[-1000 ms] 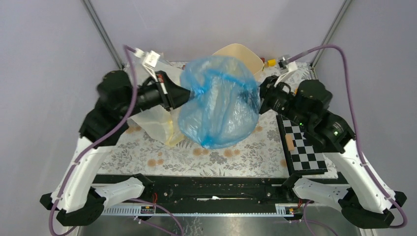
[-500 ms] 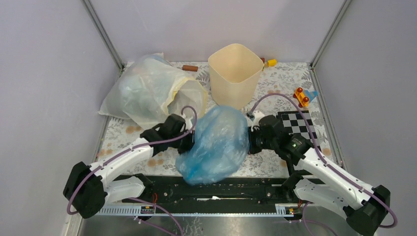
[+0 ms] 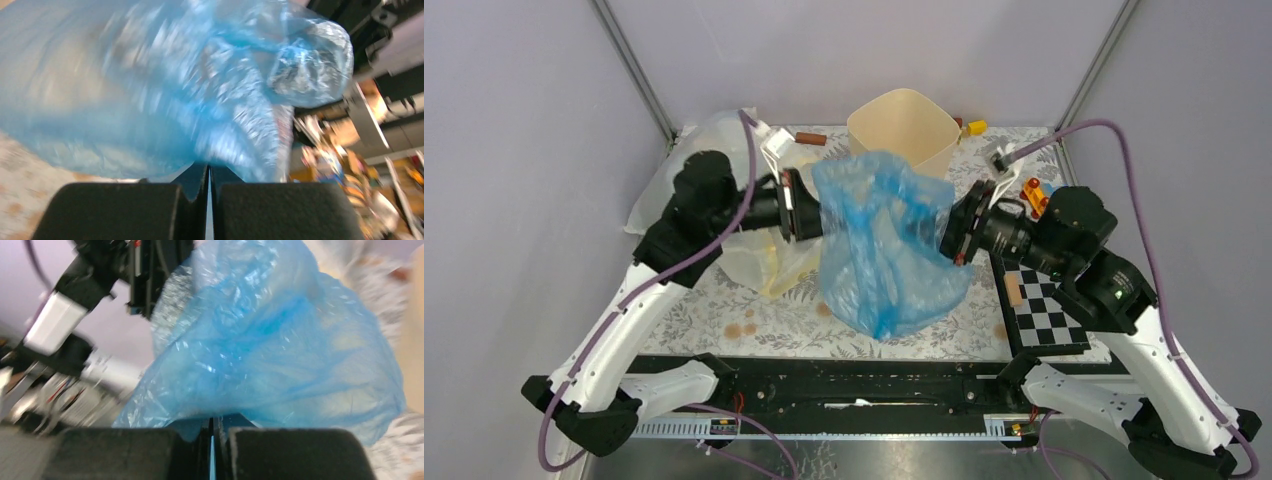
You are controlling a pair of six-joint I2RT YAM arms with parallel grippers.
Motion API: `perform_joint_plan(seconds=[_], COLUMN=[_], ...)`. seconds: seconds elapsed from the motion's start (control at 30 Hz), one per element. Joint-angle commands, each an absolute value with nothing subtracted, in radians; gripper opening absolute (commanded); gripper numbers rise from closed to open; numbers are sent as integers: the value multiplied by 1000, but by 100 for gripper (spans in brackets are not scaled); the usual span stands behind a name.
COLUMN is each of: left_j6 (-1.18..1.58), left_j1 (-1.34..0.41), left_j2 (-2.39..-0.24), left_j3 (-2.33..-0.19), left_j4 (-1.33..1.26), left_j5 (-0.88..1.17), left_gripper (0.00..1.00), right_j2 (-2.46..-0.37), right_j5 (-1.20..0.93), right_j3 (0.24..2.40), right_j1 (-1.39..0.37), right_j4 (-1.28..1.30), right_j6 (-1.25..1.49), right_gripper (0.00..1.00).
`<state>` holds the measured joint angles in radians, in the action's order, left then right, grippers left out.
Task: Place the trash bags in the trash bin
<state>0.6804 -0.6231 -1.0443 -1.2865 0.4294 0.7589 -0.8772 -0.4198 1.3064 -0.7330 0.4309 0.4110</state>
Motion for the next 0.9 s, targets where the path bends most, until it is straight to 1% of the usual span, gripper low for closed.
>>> perform_joint_plan(seconds=[0.0, 0.03, 0.1, 0.17, 0.23, 0.3, 0.37, 0.47, 0.57, 0.67, 0.73, 0.87], left_j6=[614, 604, 592, 588, 593, 591, 595, 625, 668, 701, 701, 697], left_j1=[-516, -513, -516, -555, -616, -671, -717, -763, -765, -764, -761, -739], left_j2=[-1147, -1186, -1238, -1229, -1180, -1138, -1086, -992, -911, -889, -910, -961], left_j3=[-1355, -1320, -1203, -1067, -952, -883, -853, -870, -937, -1020, -1064, -1098], left_j4=[499, 522, 532, 507, 509, 543, 589, 618, 572, 494, 481, 456], left_j5=[612, 563, 608, 620, 533, 524, 522, 573, 685, 746, 734, 616], left_gripper=[0, 0, 0, 0, 0, 0, 0, 0, 0, 0, 0, 0], right_j2=[-972, -999, -1043, -1047, -1005, -945, -887, -799, -725, -732, -776, -847], right_j5=[-43, 19, 64, -8, -93, -215, -338, -551, -627, -629, -581, -287], right_j3=[1363, 1349, 1298, 1201, 1072, 954, 883, 856, 908, 1002, 1050, 1075], right_j1=[-732, -732, -732, -732, -732, -732, -732, -732, -732, -732, -732, -732], right_j4=[461, 489, 558, 597, 588, 569, 564, 550, 513, 499, 516, 552], right_j6=[306, 287, 273, 259, 278, 302, 331, 367, 415, 435, 421, 377], right_gripper=[0, 0, 0, 0, 0, 0, 0, 0, 0, 0, 0, 0])
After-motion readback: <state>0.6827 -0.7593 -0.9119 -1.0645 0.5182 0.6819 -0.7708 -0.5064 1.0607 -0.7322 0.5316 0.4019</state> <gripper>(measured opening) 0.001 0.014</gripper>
